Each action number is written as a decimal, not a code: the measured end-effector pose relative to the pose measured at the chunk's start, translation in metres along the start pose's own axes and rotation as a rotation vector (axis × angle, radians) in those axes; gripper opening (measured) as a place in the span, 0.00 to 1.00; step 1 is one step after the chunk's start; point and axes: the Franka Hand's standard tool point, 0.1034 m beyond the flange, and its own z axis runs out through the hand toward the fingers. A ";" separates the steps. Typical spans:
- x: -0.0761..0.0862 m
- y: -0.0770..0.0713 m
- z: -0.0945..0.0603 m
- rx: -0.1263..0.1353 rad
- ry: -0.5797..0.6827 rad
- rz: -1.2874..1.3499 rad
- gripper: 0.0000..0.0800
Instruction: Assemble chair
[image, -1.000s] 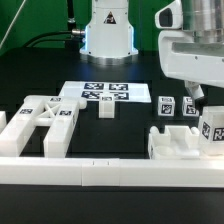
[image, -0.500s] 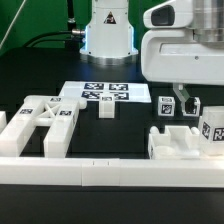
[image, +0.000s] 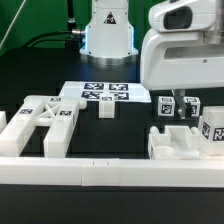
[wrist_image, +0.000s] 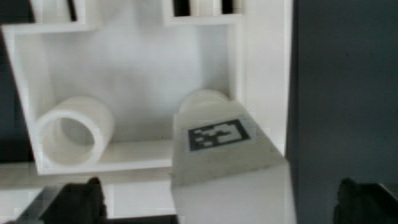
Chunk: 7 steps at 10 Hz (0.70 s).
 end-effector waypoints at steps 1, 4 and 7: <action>0.000 0.001 0.000 -0.016 0.000 -0.088 0.81; -0.001 0.000 0.002 -0.026 -0.002 -0.133 0.65; -0.001 0.000 0.002 -0.025 -0.001 -0.113 0.36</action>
Offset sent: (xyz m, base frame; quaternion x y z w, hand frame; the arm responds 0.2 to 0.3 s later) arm 0.0000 0.0000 0.0000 0.0000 0.0000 0.0000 1.0000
